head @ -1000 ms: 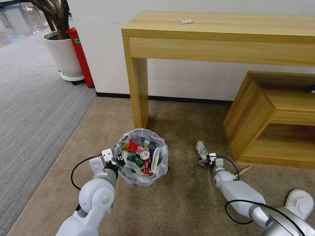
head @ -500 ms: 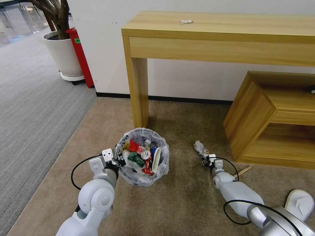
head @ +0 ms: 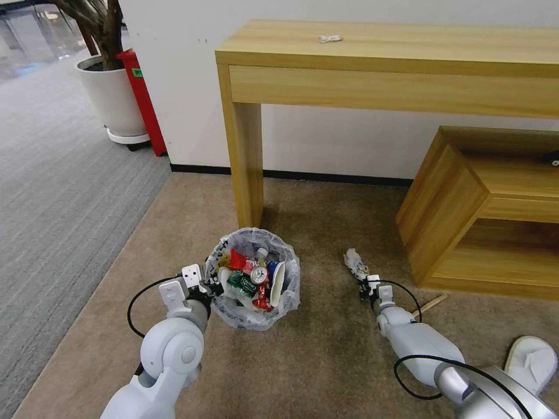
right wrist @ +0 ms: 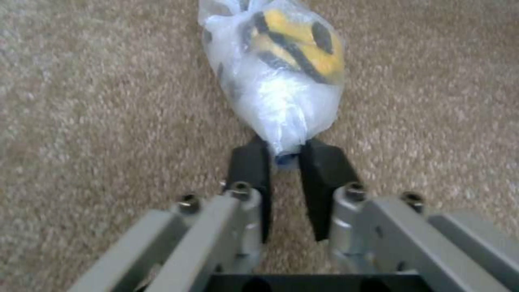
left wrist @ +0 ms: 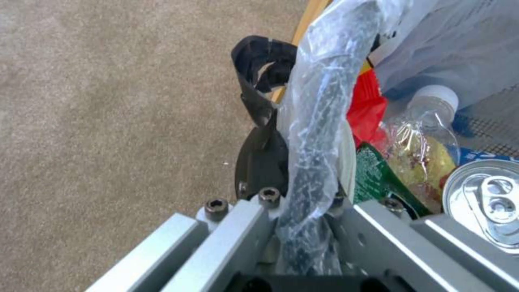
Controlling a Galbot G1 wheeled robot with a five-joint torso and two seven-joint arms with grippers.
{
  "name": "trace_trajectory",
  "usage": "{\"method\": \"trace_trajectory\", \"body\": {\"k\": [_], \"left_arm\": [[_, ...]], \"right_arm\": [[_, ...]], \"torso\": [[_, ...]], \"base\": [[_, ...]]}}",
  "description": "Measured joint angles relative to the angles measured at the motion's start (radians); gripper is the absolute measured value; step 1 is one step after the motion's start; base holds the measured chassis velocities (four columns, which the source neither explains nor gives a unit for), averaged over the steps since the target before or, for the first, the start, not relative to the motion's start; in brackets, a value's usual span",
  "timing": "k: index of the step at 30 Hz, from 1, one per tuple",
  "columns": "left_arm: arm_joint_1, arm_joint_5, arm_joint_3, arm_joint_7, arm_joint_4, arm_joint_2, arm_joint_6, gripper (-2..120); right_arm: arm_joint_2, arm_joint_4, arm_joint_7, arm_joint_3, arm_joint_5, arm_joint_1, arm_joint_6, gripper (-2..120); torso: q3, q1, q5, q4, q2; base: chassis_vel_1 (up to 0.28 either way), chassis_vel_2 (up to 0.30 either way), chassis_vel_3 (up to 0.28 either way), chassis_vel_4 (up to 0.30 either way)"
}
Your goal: Pick up the trash bin and place the garbage on the floor into it.
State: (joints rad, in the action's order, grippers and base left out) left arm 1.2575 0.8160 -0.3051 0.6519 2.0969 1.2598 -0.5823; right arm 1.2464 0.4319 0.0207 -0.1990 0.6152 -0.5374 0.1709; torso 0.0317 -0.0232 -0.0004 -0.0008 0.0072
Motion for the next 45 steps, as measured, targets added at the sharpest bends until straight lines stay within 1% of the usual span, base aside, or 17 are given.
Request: {"method": "trace_trajectory", "body": {"k": [3, 9, 14, 20, 22, 24, 25, 28, 29, 32, 33, 37, 38, 41, 43, 44, 45], "left_arm": [[-0.005, 0.0, 0.0, -0.001, -0.005, 0.001, 0.001, 0], [-0.015, -0.005, 0.0, -0.002, -0.035, 0.007, 0.002, 0], [-0.044, -0.017, 0.009, -0.003, -0.096, 0.017, 0.002, 0], [-0.07, -0.032, 0.024, 0.001, -0.164, 0.046, -0.001, 0], [-0.072, -0.032, 0.026, 0.001, -0.171, 0.049, -0.002, 0], [-0.081, -0.033, 0.032, 0.005, -0.192, 0.05, -0.006, 0], [-0.081, -0.033, 0.032, 0.005, -0.192, 0.05, -0.006, 0], [-0.09, -0.029, 0.035, 0.014, -0.202, 0.048, -0.01, 0], [-0.09, -0.029, 0.035, 0.014, -0.202, 0.048, -0.01, 0], [-0.094, -0.025, 0.038, 0.016, -0.205, 0.04, -0.012, 0], [-0.094, -0.025, 0.038, 0.016, -0.205, 0.04, -0.012, 0], [-0.104, -0.019, 0.04, 0.016, -0.216, 0.021, -0.013, 0], [-0.104, -0.019, 0.04, 0.016, -0.216, 0.021, -0.013, 0], [-0.126, -0.003, 0.047, 0.018, -0.224, 0.008, -0.013, 0], [-0.131, 0.0, 0.05, 0.019, -0.225, 0.005, -0.013, 0], [-0.143, 0.006, 0.055, 0.021, -0.23, 0.001, -0.014, 0], [-0.148, 0.01, 0.057, 0.023, -0.232, 0.0, -0.014, 0]], "right_arm": [[-0.001, 0.007, -0.001, -0.003, 0.0, 0.001, 0.007, 0], [-0.046, 0.079, -0.001, -0.02, 0.025, -0.023, 0.01, 0], [-0.154, 0.23, 0.003, -0.054, 0.074, -0.068, 0.012, 0], [-0.244, 0.341, -0.01, -0.084, 0.077, -0.103, 0.11, 0], [-0.251, 0.354, -0.012, -0.086, 0.077, -0.107, 0.115, 0], [-0.288, 0.432, -0.022, -0.091, 0.095, -0.125, 0.142, 0], [-0.288, 0.432, -0.022, -0.091, 0.095, -0.125, 0.142, 0], [-0.343, 0.571, -0.043, -0.092, 0.154, -0.151, 0.169, 0], [-0.343, 0.571, -0.043, -0.092, 0.154, -0.151, 0.169, 0], [-0.406, 0.74, -0.049, -0.076, 0.186, -0.18, 0.18, 0], [-0.406, 0.74, -0.049, -0.076, 0.186, -0.18, 0.18, 0], [-0.509, 0.975, -0.046, -0.039, 0.234, -0.242, 0.172, 0], [-0.509, 0.975, -0.046, -0.039, 0.234, -0.242, 0.172, 0], [-0.609, 1.176, -0.029, -0.01, 0.264, -0.304, 0.158, 0], [-0.624, 1.212, -0.024, -0.004, 0.272, -0.315, 0.154, 0], [-0.657, 1.292, -0.012, 0.007, 0.289, -0.337, 0.144, 0], [-0.672, 1.326, -0.006, 0.01, 0.297, -0.345, 0.141, 0]], "torso": [[0.0, 0.0, 0.0002, 0.0001, 0.0], [0.0, 0.0, 0.0004, 0.0003, 0.0], [0.0, 0.0, 0.0, -0.0004, 0.0], [0.0, 0.0, 0.0, 0.0, 0.0], [0.0, 0.0, 0.0002, 0.0001, 0.0], [0.0, 0.0, 0.0001, -0.0002, 0.0], [0.0, 0.0, 0.0001, -0.0002, 0.0], [0.0, 0.0, 0.0003, 0.0004, 0.0], [0.0, 0.0, 0.0003, 0.0004, 0.0], [0.0, 0.0, 0.0003, 0.0003, 0.0], [0.0, 0.0, 0.0003, 0.0003, 0.0], [0.0, 0.0, 0.0003, 0.0002, 0.0], [0.0, 0.0, 0.0003, 0.0002, 0.0], [0.0, 0.0, 0.0001, -0.0003, 0.0], [0.0, 0.0, 0.0, -0.0004, 0.0], [0.0, 0.0, 0.0001, -0.0002, 0.0], [0.0, 0.0, 0.0001, 0.0001, 0.0]], "base": [[0.0, 0.0, 0.0, 0.0], [0.0, 0.0, 0.0, 0.0], [0.0, 0.0, 0.0, 0.0], [0.0, 0.0, 0.0, 0.0], [0.0, 0.0, 0.0, 0.0], [0.0, 0.0, 0.0, 0.0], [0.0, 0.0, 0.0, 0.0], [0.0, 0.0, 0.0, 0.0], [0.0, 0.0, 0.0, 0.0], [0.0, 0.0, 0.0, 0.0], [0.0, 0.0, 0.0, 0.0], [0.0, 0.0, 0.0, 0.0], [0.0, 0.0, 0.0, 0.0], [0.0, 0.0, 0.0, 0.0], [0.0, 0.0, 0.0, 0.0], [0.0, 0.0, 0.0, 0.0], [0.0, 0.0, 0.0, 0.0]]}}
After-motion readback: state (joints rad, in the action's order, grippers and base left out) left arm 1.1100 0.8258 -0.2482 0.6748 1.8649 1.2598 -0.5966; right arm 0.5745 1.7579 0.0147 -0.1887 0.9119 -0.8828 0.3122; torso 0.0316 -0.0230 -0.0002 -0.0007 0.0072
